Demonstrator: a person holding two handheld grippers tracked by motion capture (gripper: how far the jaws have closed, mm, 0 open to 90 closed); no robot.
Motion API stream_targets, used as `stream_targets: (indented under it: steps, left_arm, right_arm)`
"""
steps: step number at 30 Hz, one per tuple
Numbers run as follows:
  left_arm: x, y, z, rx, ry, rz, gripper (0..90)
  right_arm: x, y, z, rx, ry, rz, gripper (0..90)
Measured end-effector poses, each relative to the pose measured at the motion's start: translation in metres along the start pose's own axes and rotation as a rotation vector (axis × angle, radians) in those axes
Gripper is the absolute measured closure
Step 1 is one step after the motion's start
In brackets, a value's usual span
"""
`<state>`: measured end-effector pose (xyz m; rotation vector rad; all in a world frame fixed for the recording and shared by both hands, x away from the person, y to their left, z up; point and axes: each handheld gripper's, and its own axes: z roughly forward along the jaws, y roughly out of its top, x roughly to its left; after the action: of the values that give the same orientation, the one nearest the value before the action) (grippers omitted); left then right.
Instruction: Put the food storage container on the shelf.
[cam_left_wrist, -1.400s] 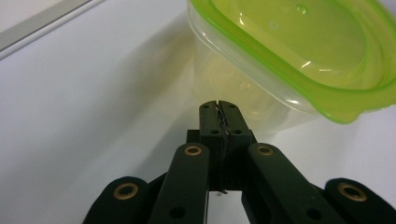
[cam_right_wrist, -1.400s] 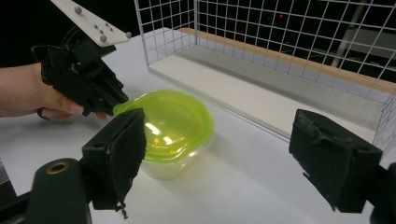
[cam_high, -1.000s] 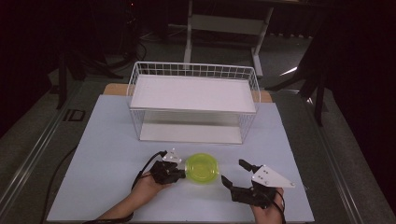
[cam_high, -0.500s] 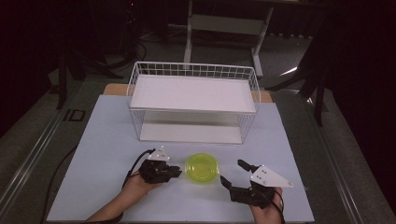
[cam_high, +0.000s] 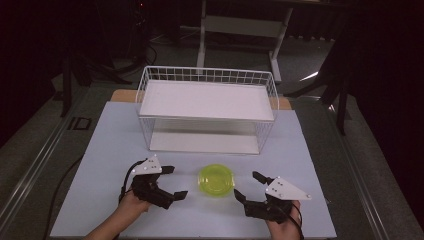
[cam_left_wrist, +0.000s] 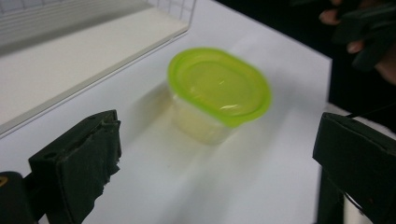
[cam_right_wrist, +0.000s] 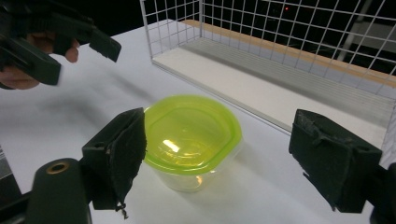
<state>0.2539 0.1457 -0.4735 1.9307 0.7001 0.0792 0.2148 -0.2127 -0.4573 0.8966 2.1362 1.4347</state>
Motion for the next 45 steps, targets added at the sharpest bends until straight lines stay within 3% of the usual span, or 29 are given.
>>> stream_targets:
  steps: [7, 13, 23, 27, 31, 34, 37, 39, 40, 41, 44, 45]
  left_arm:
    - [-0.015, 0.017, -0.002, -0.008, 0.007, 0.003, 1.9]
    - [-0.014, 0.027, 0.005, -0.009, 0.006, -0.009, 2.0]
    - [0.002, 0.035, 0.035, 0.042, 0.021, -0.088, 2.0]
    - [0.004, 0.036, 0.044, 0.062, 0.036, -0.089, 2.0]
    - [0.009, 0.033, 0.055, 0.082, 0.034, -0.137, 2.0]
    - [0.013, 0.029, 0.059, 0.093, 0.017, -0.169, 2.0]
    - [0.014, 0.025, 0.061, 0.101, 0.026, -0.197, 3.3]
    - [0.014, 0.023, 0.061, 0.103, 0.039, -0.214, 6.8]
    - [0.014, 0.023, 0.061, 0.106, 0.045, -0.223, 14.3]
    - [0.013, 0.022, 0.061, 0.104, 0.068, -0.226, 14.3]
    - [0.015, 0.020, 0.064, 0.120, 0.077, -0.261, 17.3]
    - [0.016, 0.018, 0.064, 0.125, 0.079, -0.276, 22.1]
  right_arm:
    - [0.002, 0.012, 0.002, 0.041, 0.051, 0.007, 17.8]
    - [-0.007, 0.015, 0.013, 0.065, 0.032, -0.025, 15.4]
    - [-0.034, 0.013, 0.030, 0.109, 0.020, 0.163, 13.1]
    - [-0.041, 0.010, 0.035, 0.118, 0.026, 0.208, 13.6]
    - [-0.048, 0.003, 0.043, 0.154, 0.037, 0.284, 19.2]
    - [-0.048, 0.001, 0.045, 0.164, 0.046, 0.305, 22.5]
    - [-0.047, 0.000, 0.050, 0.177, 0.059, 0.322, 27.1]
    - [-0.046, -0.001, 0.054, 0.188, 0.067, 0.331, 29.8]
    - [-0.045, -0.002, 0.058, 0.202, 0.069, 0.334, 33.3]
    - [-0.045, -0.002, 0.058, 0.202, 0.069, 0.334, 33.3]
    - [-0.042, -0.006, 0.067, 0.237, 0.082, 0.330, 38.6]
    - [-0.041, -0.006, 0.069, 0.245, 0.084, 0.327, 39.9]
